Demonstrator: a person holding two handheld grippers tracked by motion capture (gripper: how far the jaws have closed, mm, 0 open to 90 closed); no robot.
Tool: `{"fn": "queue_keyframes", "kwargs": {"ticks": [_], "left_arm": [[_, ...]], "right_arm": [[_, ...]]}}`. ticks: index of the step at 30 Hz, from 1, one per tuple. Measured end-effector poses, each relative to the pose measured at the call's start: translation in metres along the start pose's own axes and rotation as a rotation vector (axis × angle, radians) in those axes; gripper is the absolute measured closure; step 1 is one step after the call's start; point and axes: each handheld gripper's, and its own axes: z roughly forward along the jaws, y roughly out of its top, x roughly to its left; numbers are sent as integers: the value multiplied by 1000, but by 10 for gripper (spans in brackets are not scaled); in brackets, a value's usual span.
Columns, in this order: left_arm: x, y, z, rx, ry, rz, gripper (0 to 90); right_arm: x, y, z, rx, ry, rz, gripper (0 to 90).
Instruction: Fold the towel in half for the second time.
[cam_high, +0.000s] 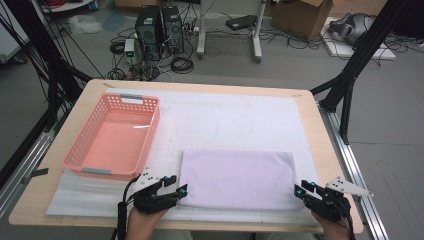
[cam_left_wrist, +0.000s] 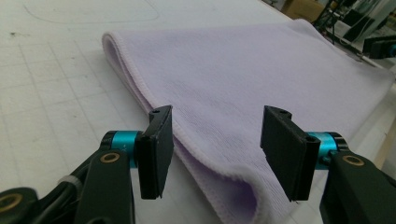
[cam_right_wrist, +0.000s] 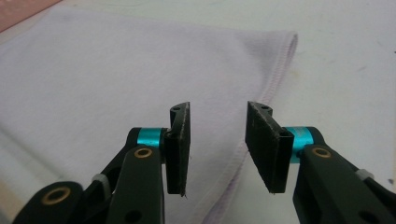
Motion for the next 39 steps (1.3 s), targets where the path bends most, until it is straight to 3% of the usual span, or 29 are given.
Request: {"fn": "queue_keyframes", "kwargs": {"ticks": [4,11,12,13,14,15,16,21,23,27,30,31,33,35,37,38,39], "left_arm": [[10,8,9,10,4,-18,406],[28,17,32,74,-2,-81,394],[32,20,41,106,-5,-99,404],[33,21,45,131,-11,-104,433],[33,21,45,131,-11,-104,529],[32,24,48,155,-17,-73,729],[32,26,49,151,-7,-57,825],[32,34,47,86,18,-60,846],[33,35,45,61,29,-60,846],[36,32,46,107,15,-77,827],[37,29,46,132,45,-84,701],[37,29,47,124,50,-90,619],[38,32,47,96,54,-93,504],[39,37,50,74,38,-95,451],[38,41,51,69,33,-93,427],[39,47,55,40,24,-90,433],[40,50,59,53,26,-84,436]], "right_arm": [[-8,6,12,14,-10,15,590],[-24,13,32,52,-9,32,595],[-29,16,39,72,10,35,712],[-30,18,41,80,23,39,764],[-32,19,43,84,36,37,857],[-34,21,43,75,50,33,866],[-36,24,44,54,57,39,870],[-44,33,43,-12,58,36,876],[-45,34,45,-10,56,40,877],[-48,34,46,24,45,46,876],[-47,29,45,81,21,42,855],[-46,29,43,82,7,50,776],[-47,31,39,68,-28,55,694],[-47,36,34,30,-52,57,603],[-48,42,32,-15,-45,59,564],[-48,45,32,-28,-41,51,563],[-48,47,34,-29,-36,47,563]]}}
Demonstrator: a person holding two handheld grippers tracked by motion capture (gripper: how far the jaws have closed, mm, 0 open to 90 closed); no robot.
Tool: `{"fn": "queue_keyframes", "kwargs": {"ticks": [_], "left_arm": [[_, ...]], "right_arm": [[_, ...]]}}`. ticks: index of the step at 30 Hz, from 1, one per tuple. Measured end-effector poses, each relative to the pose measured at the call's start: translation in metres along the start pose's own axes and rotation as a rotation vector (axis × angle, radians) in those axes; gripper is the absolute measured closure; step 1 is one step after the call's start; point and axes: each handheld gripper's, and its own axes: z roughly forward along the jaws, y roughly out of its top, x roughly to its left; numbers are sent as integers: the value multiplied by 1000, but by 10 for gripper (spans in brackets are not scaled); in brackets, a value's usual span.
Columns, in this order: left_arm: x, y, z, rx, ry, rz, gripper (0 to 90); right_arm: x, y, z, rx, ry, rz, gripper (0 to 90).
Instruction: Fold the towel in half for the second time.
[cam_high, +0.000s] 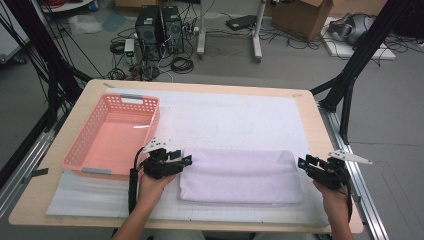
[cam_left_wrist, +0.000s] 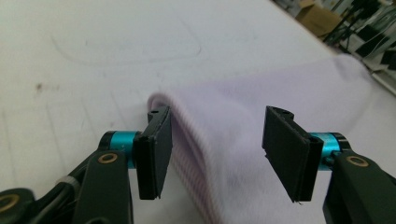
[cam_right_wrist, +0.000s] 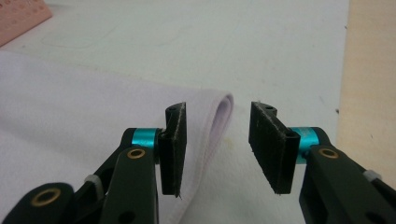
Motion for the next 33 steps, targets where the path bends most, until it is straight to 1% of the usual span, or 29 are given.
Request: {"fn": "queue_keyframes", "kwargs": {"ticks": [1,2,3,6,7,8,9,10,11,12,13,14,15,16,17,18,19,20,21,22,23,24,25,28,29,30,31,32,33], "left_arm": [[0,0,0,0,0,0,439],[3,5,9,15,3,-19,448],[5,5,14,15,10,-36,454],[15,0,27,76,41,-93,542],[18,-1,28,73,44,-105,623],[19,0,28,58,49,-115,692],[19,1,28,44,53,-118,708],[19,1,29,40,56,-116,712],[19,1,30,45,71,-122,676],[20,2,32,53,80,-139,586],[20,3,33,59,63,-129,508],[18,4,35,67,66,-105,474],[14,5,37,80,80,-67,474],[11,5,40,99,92,-22,519],[9,6,42,117,80,3,649],[7,7,43,114,94,17,746],[5,9,43,94,105,33,774],[4,12,42,64,112,43,784],[4,15,40,20,118,43,787],[4,18,40,-6,126,46,790],[5,22,40,-26,133,58,793],[5,22,40,-26,133,58,795],[6,29,44,-50,139,62,795],[8,38,55,-70,164,86,794],[9,38,58,-69,172,79,788],[10,37,61,-61,183,56,759],[11,36,62,-41,188,36,698],[11,35,62,-22,180,37,630],[10,32,61,-14,169,56,570]], "right_arm": [[1,2,4,10,6,-12,563],[1,4,9,25,14,-21,563],[2,6,15,37,23,-35,560],[3,9,37,106,18,-68,528],[2,9,44,129,18,-73,511],[0,9,51,156,18,-78,490],[-1,10,57,177,12,-91,463],[-4,10,63,190,14,-92,423],[-7,11,66,198,22,-82,412],[-9,12,67,197,33,-67,431],[-10,13,67,204,33,-65,462],[-10,13,67,204,35,-69,555],[-10,13,66,208,70,-60,682],[-9,13,65,211,95,-52,753],[-7,13,65,207,93,-67,803],[-6,14,63,198,87,-89,826],[-7,15,62,174,87,-72,840],[-8,15,59,131,93,-45,848],[-10,16,55,85,86,-22,850],[-12,17,53,55,64,-18,850],[-12,18,52,39,36,-20,850],[-14,19,52,19,17,-31,850],[-14,20,52,-3,3,-22,850],[-16,22,58,-44,-43,-9,849],[-17,23,61,-40,-52,1,846],[-17,24,65,-29,-63,17,820],[-17,24,67,-32,-86,16,750],[-16,24,68,-35,-108,30,676],[-16,24,66,-30,-114,41,614]]}}
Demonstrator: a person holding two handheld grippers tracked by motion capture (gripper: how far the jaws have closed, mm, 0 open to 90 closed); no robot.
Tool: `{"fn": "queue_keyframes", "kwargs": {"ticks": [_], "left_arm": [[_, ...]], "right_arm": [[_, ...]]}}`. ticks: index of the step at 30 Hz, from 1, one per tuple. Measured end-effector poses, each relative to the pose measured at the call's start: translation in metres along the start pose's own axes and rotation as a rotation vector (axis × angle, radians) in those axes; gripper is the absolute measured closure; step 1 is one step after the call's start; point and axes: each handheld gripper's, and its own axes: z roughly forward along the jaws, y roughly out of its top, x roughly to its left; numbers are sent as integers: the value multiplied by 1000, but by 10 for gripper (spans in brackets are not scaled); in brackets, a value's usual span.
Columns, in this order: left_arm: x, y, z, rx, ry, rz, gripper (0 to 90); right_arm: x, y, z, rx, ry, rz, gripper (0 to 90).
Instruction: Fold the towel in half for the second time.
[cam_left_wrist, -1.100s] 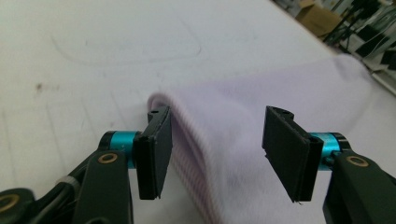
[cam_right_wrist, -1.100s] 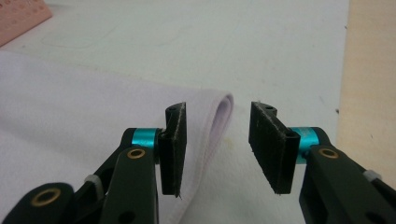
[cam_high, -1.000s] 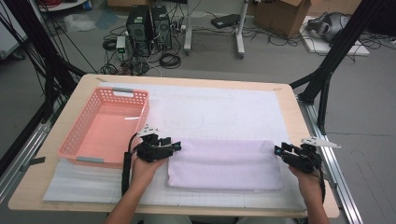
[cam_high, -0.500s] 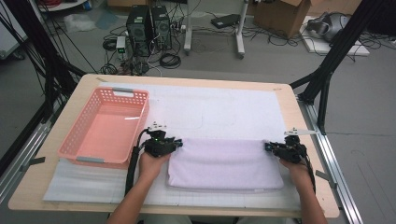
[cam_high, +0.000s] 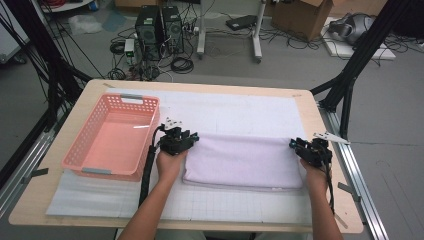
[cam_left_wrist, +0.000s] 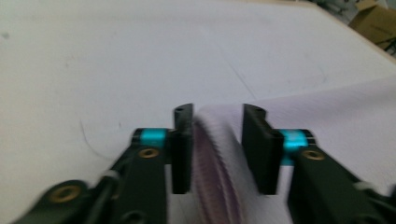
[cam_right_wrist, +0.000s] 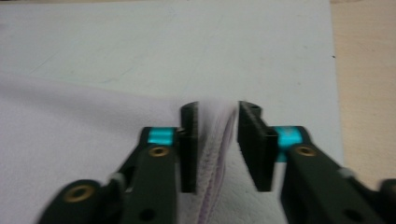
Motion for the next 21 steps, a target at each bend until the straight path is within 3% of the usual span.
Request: {"fn": "queue_keyframes", "kwargs": {"ticks": [2,5,6,7,9,11,14,18,21], "left_arm": [[-2,-5,-6,-11,-12,31,542],[-7,-8,-13,51,-52,58,499],[-9,-11,-17,33,-60,71,497],[-11,-13,-21,18,-68,76,509],[-16,-16,-28,55,-79,100,518],[-19,-23,-36,51,-97,126,553],[-21,-36,-46,76,-121,143,616],[-20,-48,-57,98,-140,121,663],[-21,-53,-63,115,-141,134,679]], "right_arm": [[-1,1,-5,11,6,2,559],[0,1,-18,21,8,-36,553],[2,0,-22,21,19,-42,554],[4,-1,-27,25,40,-45,556],[9,-6,-36,33,93,-60,563],[16,-15,-44,47,136,-92,585],[26,-29,-52,99,171,-154,635],[30,-41,-60,147,198,-191,679],[28,-52,-65,181,197,-199,685]]}}
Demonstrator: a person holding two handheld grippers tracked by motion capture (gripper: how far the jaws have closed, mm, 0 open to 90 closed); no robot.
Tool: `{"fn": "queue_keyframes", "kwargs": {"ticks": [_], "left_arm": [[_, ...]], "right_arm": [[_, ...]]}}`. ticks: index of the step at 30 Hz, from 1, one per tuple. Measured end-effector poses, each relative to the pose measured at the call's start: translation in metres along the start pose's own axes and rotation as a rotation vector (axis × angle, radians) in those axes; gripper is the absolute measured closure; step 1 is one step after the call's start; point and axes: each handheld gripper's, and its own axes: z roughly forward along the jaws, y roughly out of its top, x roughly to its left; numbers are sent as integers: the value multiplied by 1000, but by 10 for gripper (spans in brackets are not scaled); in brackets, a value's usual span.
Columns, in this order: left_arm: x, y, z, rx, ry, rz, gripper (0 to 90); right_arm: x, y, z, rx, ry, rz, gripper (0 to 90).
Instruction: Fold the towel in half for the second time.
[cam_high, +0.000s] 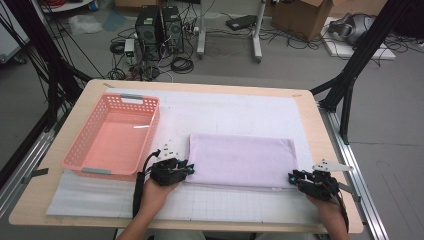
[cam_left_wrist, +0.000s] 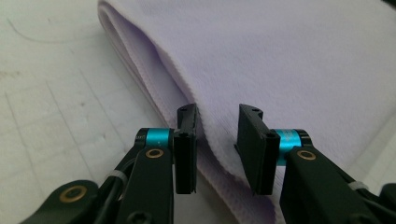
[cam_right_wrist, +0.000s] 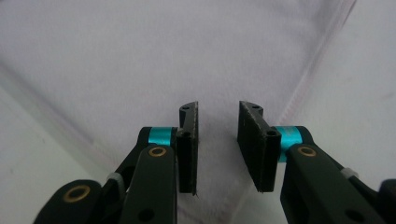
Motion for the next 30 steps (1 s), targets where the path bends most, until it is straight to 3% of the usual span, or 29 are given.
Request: {"fn": "queue_keyframes", "kwargs": {"ticks": [3,6,9,12,18,19,24,27,29,30], "left_arm": [[-3,-5,-6,8,7,0,679],[-2,-10,-11,33,1,-27,677],[-2,-11,-15,17,2,-36,650],[-3,-11,-20,-58,-14,-51,562],[-5,-5,-25,-162,-42,-19,388],[-5,-4,-26,-197,-57,-18,380],[-3,-1,-30,-263,-59,-14,295],[-2,-1,-32,-282,-62,-12,275],[-1,-1,-32,-286,-63,1,261],[-2,-1,-31,-280,-39,5,227]], "right_arm": [[0,-7,-8,-4,-8,5,686],[-1,-13,-15,7,-31,6,682],[-2,-15,-21,-18,-35,8,662],[-2,-14,-29,-86,-43,10,610],[2,-9,-38,-193,-52,22,515],[2,-9,-38,-199,-54,26,503],[2,-8,-37,-211,-55,31,438],[2,-7,-36,-210,-53,36,398],[3,-6,-33,-211,-57,37,314],[3,-6,-32,-213,-63,35,278]]}}
